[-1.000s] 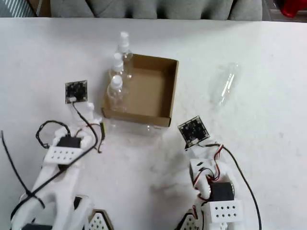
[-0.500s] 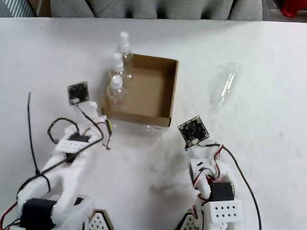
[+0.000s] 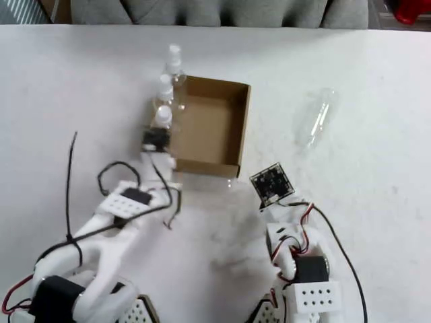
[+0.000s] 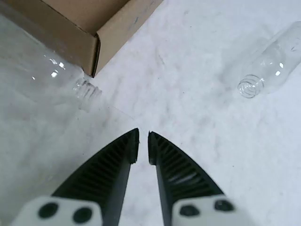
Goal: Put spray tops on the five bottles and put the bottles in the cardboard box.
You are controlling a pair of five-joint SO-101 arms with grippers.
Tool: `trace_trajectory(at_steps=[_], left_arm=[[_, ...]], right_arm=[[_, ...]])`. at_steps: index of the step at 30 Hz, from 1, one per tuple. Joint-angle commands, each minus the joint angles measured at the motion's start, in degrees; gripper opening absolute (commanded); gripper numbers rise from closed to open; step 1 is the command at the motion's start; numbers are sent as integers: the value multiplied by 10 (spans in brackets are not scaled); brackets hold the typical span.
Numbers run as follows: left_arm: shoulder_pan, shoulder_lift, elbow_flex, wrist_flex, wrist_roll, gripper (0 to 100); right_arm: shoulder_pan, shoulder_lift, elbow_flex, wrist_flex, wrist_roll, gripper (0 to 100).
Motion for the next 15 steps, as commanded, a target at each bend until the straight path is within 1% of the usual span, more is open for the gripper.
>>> trace_trajectory(at_steps=[1, 7, 10, 13, 15], left_arm=[[61, -1, -28, 20, -22, 21], [111, -1, -28, 18, -23, 21], [121, -2, -29, 25, -27, 21], [110, -3, -36, 69, -79, 21], [95, -17, -47, 104, -100, 21]], right_arm=[[8, -1, 6, 6, 6, 16], [8, -1, 6, 6, 6, 16], [9, -1, 6, 5, 6, 16], [9, -1, 6, 5, 6, 16], [9, -1, 6, 5, 6, 16]])
